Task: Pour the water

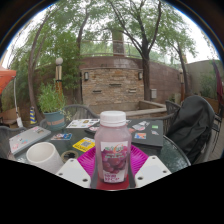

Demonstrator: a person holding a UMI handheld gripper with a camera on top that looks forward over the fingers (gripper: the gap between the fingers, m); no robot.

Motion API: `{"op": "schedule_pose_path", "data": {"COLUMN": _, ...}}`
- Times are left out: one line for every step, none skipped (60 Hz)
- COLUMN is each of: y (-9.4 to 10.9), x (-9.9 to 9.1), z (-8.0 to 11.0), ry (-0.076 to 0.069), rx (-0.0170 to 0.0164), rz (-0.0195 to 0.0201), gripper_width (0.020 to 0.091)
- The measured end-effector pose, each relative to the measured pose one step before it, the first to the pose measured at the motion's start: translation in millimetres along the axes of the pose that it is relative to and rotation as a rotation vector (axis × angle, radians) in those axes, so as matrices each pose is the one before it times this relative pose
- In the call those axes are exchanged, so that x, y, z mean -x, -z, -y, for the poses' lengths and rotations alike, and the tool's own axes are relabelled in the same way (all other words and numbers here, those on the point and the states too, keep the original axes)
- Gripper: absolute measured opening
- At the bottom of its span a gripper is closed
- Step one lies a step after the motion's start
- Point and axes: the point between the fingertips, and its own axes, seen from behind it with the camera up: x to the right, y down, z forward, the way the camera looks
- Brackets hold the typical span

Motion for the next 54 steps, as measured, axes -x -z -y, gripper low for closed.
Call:
{"op": "schedule_pose_path", "data": {"y": 0.34, "x": 0.18, "z": 0.08, "ry": -0.0034, "rx": -0.00129, "rz": 0.00013, "gripper_width": 0.0446}}
{"op": "schedule_pose_path", "data": {"y": 1.24, "x": 1.06, "z": -0.58, "ry": -0.0001, "rx": -0.00057, "rz": -0.00071, "gripper_width": 0.0445}}
{"op": "schedule_pose_path", "data": {"y": 0.09, "x": 0.57, "z": -0.21, "ry": 0.0019, "rx": -0.00068, "rz": 0.00144, "gripper_width": 0.0446}}
{"op": "schedule_pose_path", "data": {"y": 0.04, "x": 0.32, "z": -0.43, "ry": 0.0027, "rx": 0.00063, "rz": 0.00068, "gripper_width": 0.0454}}
{"op": "schedule_pose_path", "data": {"y": 0.12, "x": 0.08, "z": -0.3, "ry": 0.0032, "rx": 0.00119, "rz": -0.00094, "gripper_width": 0.0463}}
{"op": "schedule_pose_path", "data": {"y": -1.81, "x": 0.22, "z": 0.72, "ry": 0.0036, "rx": 0.00016, "rz": -0.00098, "gripper_width": 0.0463}}
{"op": "schedule_pose_path", "data": {"y": -0.27, "x": 0.42, "z": -0.23, "ry": 0.0061, "rx": 0.00097, "rz": 0.00025, "gripper_width": 0.048}}
{"op": "schedule_pose_path", "data": {"y": -0.56, "x": -1.02, "z": 0.15, "ry": 0.0063, "rx": -0.00062, "rz": -0.00168, "gripper_width": 0.0493}}
{"op": "schedule_pose_path", "data": {"y": -0.07, "x": 0.09, "z": 0.08, "ry": 0.007, "rx": 0.00021, "rz": -0.00054, "gripper_width": 0.0501}}
{"op": "schedule_pose_path", "data": {"y": 0.27, "x": 0.14, "z": -0.45, "ry": 0.0073, "rx": 0.002, "rz": 0.00019, "gripper_width": 0.0515}}
{"op": "schedule_pose_path", "data": {"y": 0.45, "x": 0.14, "z": -0.21, "ry": 0.0079, "rx": 0.00137, "rz": -0.00002, "gripper_width": 0.0529}}
{"op": "schedule_pose_path", "data": {"y": 0.11, "x": 0.43, "z": -0.25, "ry": 0.0076, "rx": 0.00231, "rz": 0.00151, "gripper_width": 0.0537}}
{"op": "schedule_pose_path", "data": {"y": 1.64, "x": 2.18, "z": -0.75, "ry": 0.0044, "rx": 0.0061, "rz": 0.00268, "gripper_width": 0.0544}}
{"op": "schedule_pose_path", "data": {"y": 0.0, "x": 0.56, "z": -2.21, "ry": 0.0038, "rx": 0.01015, "rz": 0.00407, "gripper_width": 0.0553}}
{"op": "schedule_pose_path", "data": {"y": 0.07, "x": 0.92, "z": -2.74, "ry": 0.0014, "rx": 0.01356, "rz": 0.00563, "gripper_width": 0.0563}}
{"op": "schedule_pose_path", "data": {"y": -3.43, "x": -1.29, "z": -1.91, "ry": 0.0, "rx": 0.01114, "rz": 0.0036, "gripper_width": 0.058}}
{"op": "schedule_pose_path", "data": {"y": 3.75, "x": 3.0, "z": -2.78, "ry": -0.0038, "rx": 0.00881, "rz": 0.00204, "gripper_width": 0.0599}}
{"op": "schedule_pose_path", "data": {"y": 0.25, "x": -0.28, "z": -0.62, "ry": -0.0055, "rx": 0.00291, "rz": 0.00067, "gripper_width": 0.0617}}
{"op": "schedule_pose_path", "data": {"y": 0.55, "x": -0.5, "z": -0.36, "ry": -0.0069, "rx": 0.00189, "rz": -0.0008, "gripper_width": 0.0623}}
{"op": "schedule_pose_path", "data": {"y": 0.31, "x": -0.15, "z": 0.26, "ry": -0.0061, "rx": -0.00108, "rz": 0.00277, "gripper_width": 0.0623}}
{"op": "schedule_pose_path", "data": {"y": 0.46, "x": -0.99, "z": 0.37, "ry": -0.0041, "rx": -0.00123, "rz": 0.0009, "gripper_width": 0.0618}}
{"op": "schedule_pose_path", "data": {"y": -2.78, "x": -1.99, "z": 0.31, "ry": -0.0019, "rx": 0.00229, "rz": -0.00211, "gripper_width": 0.0612}}
{"op": "schedule_pose_path", "data": {"y": 0.56, "x": -1.79, "z": -0.77, "ry": -0.0002, "rx": 0.00484, "rz": -0.00401, "gripper_width": 0.0608}}
{"op": "schedule_pose_path", "data": {"y": 2.11, "x": -0.38, "z": -1.83, "ry": 0.0009, "rx": 0.00711, "rz": -0.00171, "gripper_width": 0.0611}}
{"op": "schedule_pose_path", "data": {"y": 1.46, "x": -0.05, "z": -1.04, "ry": 0.0002, "rx": 0.00762, "rz": 0.00089, "gripper_width": 0.0613}}
{"op": "schedule_pose_path", "data": {"y": 1.88, "x": -0.98, "z": -1.07, "ry": -0.0016, "rx": 0.0073, "rz": -0.00315, "gripper_width": 0.062}}
{"op": "schedule_pose_path", "data": {"y": 2.04, "x": -1.39, "z": -0.66, "ry": -0.0029, "rx": 0.00574, "rz": -0.00536, "gripper_width": 0.0636}}
{"op": "schedule_pose_path", "data": {"y": 1.71, "x": -2.5, "z": -1.22, "ry": -0.0035, "rx": 0.00505, "rz": -0.00427, "gripper_width": 0.0659}}
{"op": "schedule_pose_path", "data": {"y": 2.67, "x": -1.41, "z": -1.13, "ry": -0.0037, "rx": 0.00787, "rz": -0.00572, "gripper_width": 0.0691}}
{"op": "schedule_pose_path", "data": {"y": 3.37, "x": -1.45, "z": -1.31, "ry": -0.0038, "rx": 0.00806, "rz": -0.007, "gripper_width": 0.0728}}
{"op": "schedule_pose_path", "data": {"y": 4.1, "x": -0.67, "z": -1.18, "ry": -0.0028, "rx": 0.00832, "rz": -0.00491, "gripper_width": 0.0763}}
{"op": "schedule_pose_path", "data": {"y": 1.76, "x": -0.25, "z": -0.12, "ry": 0.0, "rx": 0.00631, "rz": -0.00023, "gripper_width": 0.0793}}
{"op": "schedule_pose_path", "data": {"y": 5.15, "x": 1.74, "z": -0.51, "ry": 0.0017, "rx": 0.00424, "rz": 0.0044, "gripper_width": 0.0817}}
{"op": "schedule_pose_path", "data": {"y": 5.67, "x": 1.04, "z": -0.03, "ry": 0.0019, "rx": 0.00251, "rz": 0.00239, "gripper_width": 0.0829}}
{"op": "schedule_pose_path", "data": {"y": 6.49, "x": 1.35, "z": 0.43, "ry": 0.002, "rx": 0.00061, "rz": 0.00388, "gripper_width": 0.0831}}
{"op": "schedule_pose_path", "data": {"y": 7.59, "x": 1.17, "z": 0.15, "ry": -0.0004, "rx": -0.00187, "rz": 0.00383, "gripper_width": 0.0833}}
{"op": "schedule_pose_path", "data": {"y": 6.99, "x": 2.13, "z": 1.55, "ry": 0.0001, "rx": -0.00476, "rz": 0.0046, "gripper_width": 0.0832}}
{"op": "schedule_pose_path", "data": {"y": 8.18, "x": 2.33, "z": 1.64, "ry": -0.0013, "rx": -0.00621, "rz": 0.00347, "gripper_width": 0.0833}}
{"op": "schedule_pose_path", "data": {"y": 8.46, "x": 2.27, "z": 1.76, "ry": -0.0025, "rx": -0.00723, "rz": 0.00287, "gripper_width": 0.0833}}
{"op": "schedule_pose_path", "data": {"y": 6.69, "x": 3.63, "z": 3.46, "ry": -0.0022, "rx": -0.00511, "rz": 0.00333, "gripper_width": 0.0833}}
{"op": "schedule_pose_path", "data": {"y": 11.03, "x": 2.49, "z": 0.34, "ry": -0.0024, "rx": -0.00659, "rz": 0.00464, "gripper_width": 0.0833}}
{"op": "schedule_pose_path", "data": {"y": 9.64, "x": 3.61, "z": 1.11, "ry": -0.0027, "rx": -0.00537, "rz": 0.00547, "gripper_width": 0.0833}}
{"op": "schedule_pose_path", "data": {"y": 10.33, "x": 3.55, "z": 0.3, "ry": -0.003, "rx": -0.00393, "rz": 0.00571, "gripper_width": 0.0833}}
{"op": "schedule_pose_path", "data": {"y": 10.43, "x": 4.24, "z": 0.03, "ry": -0.0031, "rx": -0.00409, "rz": 0.0062, "gripper_width": 0.0833}}
{"op": "schedule_pose_path", "data": {"y": 10.35, "x": 5.03, "z": 2.31, "ry": -0.0028, "rx": -0.00536, "rz": 0.00371, "gripper_width": 0.0834}}
{"op": "schedule_pose_path", "data": {"y": 10.67, "x": 4.1, "z": 0.17, "ry": -0.0031, "rx": -0.00482, "rz": 0.00464, "gripper_width": 0.0834}}
{"op": "schedule_pose_path", "data": {"y": 10.49, "x": 3.61, "z": -0.27, "ry": -0.0028, "rx": -0.00398, "rz": 0.00244, "gripper_width": 0.0833}}
{"op": "schedule_pose_path", "data": {"y": 10.61, "x": 2.87, "z": -0.29, "ry": -0.0015, "rx": -0.00377, "rz": -0.0002, "gripper_width": 0.0832}}
{"op": "schedule_pose_path", "data": {"y": 10.97, "x": 3.4, "z": 0.26, "ry": -0.0002, "rx": -0.00479, "rz": -0.0016, "gripper_width": 0.0832}}
{"op": "schedule_pose_path", "data": {"y": 10.15, "x": 2.57, "z": -0.31, "ry": 0.0011, "rx": -0.0053, "rz": -0.00143, "gripper_width": 0.0832}}
{"op": "schedule_pose_path", "data": {"y": 10.05, "x": 2.48, "z": -0.22, "ry": 0.0024, "rx": -0.00581, "rz": -0.0009, "gripper_width": 0.0833}}
{"op": "schedule_pose_path", "data": {"y": 10.2, "x": 2.16, "z": -0.48, "ry": 0.0003, "rx": -0.00614, "rz": -0.00217, "gripper_width": 0.0832}}
{"op": "schedule_pose_path", "data": {"y": 9.6, "x": 2.74, "z": -0.94, "ry": 0.0008, "rx": -0.00553, "rz": -0.00181, "gripper_width": 0.0832}}
{"op": "schedule_pose_path", "data": {"y": 9.13, "x": 2.11, "z": -0.99, "ry": 0.0005, "rx": -0.00504, "rz": -0.00114, "gripper_width": 0.0832}}
